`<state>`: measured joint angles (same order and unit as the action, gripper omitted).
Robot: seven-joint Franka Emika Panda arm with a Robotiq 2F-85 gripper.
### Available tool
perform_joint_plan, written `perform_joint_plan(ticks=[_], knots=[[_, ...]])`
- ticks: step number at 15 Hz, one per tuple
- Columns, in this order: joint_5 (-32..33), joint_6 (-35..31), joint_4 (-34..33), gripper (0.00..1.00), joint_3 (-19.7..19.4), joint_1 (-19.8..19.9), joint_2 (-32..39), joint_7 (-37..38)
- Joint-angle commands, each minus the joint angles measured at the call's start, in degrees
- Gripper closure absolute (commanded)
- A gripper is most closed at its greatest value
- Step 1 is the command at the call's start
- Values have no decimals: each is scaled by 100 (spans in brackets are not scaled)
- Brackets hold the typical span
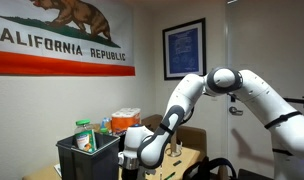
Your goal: Put the pen inside the mug cup
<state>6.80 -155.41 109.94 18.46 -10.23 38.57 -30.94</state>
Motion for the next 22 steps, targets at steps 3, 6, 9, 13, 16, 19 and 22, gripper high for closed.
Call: perform_joint_plan(ticks=[3, 6, 9, 13, 16, 19, 22], knots=[[221, -1206, 248, 0, -438, -87, -69, 749], [467, -1801, 304, 0, -921, -289, -55, 1200], [698, -2162, 291, 0, -1438, -591, -38, 1582], [833, -2377, 182, 0, -2026, -1022, 25, 1928], [820, -2362, 96, 0, -2269, -1329, 85, 2134], [804, -2302, 1, 0, -2383, -1526, 136, 2290], [792, -2232, -145, 0, -2440, -1639, 220, 2393]])
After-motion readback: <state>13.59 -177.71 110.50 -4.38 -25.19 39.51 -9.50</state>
